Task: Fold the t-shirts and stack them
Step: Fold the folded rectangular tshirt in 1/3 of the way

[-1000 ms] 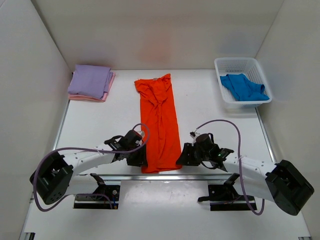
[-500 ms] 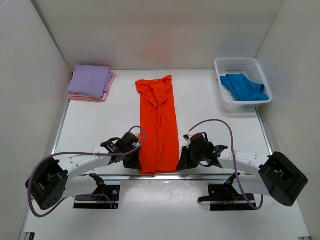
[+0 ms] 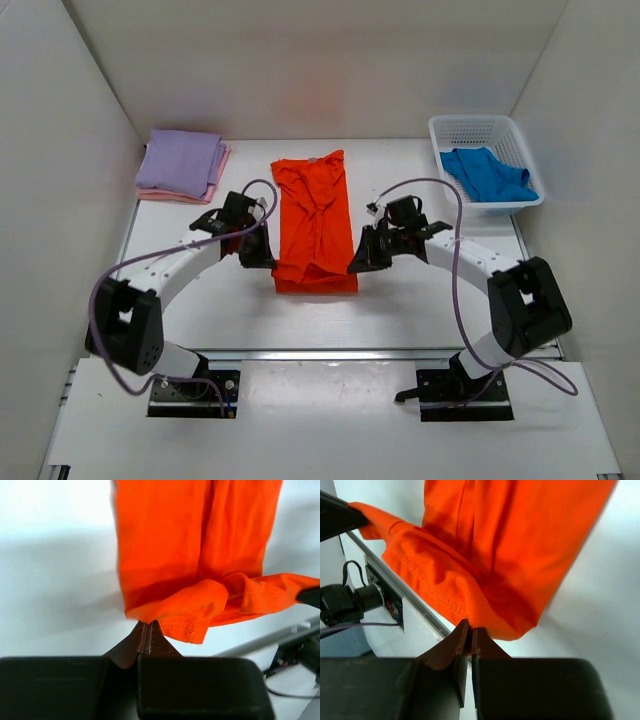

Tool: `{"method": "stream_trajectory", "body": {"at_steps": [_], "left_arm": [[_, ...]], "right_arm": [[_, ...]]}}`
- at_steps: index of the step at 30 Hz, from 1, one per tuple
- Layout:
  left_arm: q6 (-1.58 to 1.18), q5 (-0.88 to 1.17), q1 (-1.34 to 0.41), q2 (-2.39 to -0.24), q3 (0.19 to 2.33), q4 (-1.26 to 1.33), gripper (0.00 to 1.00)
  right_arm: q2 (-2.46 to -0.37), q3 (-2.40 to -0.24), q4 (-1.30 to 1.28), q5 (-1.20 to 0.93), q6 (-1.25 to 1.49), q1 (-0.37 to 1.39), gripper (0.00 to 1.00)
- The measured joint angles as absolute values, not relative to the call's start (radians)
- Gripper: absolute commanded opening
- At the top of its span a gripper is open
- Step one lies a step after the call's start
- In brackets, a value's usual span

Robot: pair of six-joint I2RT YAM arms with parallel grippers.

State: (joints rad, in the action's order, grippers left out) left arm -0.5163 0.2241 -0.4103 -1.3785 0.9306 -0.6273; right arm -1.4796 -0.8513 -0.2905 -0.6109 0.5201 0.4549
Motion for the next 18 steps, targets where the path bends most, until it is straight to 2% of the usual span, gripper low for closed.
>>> {"method": "stream_trajectory", "body": {"at_steps": [7,15,17,18], "left_arm": [[-0.441,0.248,-0.323,-1.617,1.129,-0.628,0.00],[-0.400,0.281,-0.278,-1.834,1.345,-0.633,0.00],[-0.397,0.293,-0.269,-1.905,1.426,-0.639,0.18],[-0.400,0.302,-0.263,-1.944,1.472,-0.641,0.39]], "right_arm": [[-1.713,-1.132,-0.373,-0.646,0.417,0.380,0.00],[-1.916,-1.345,-0.452,-0.656,0.342,0.329,0.00],[-1.978,-1.422,-0.479,-0.656,0.331,0.313,0.04],[-2.012,-1.467,-0.488,-0.655,0.327,0.303,0.12]]}}
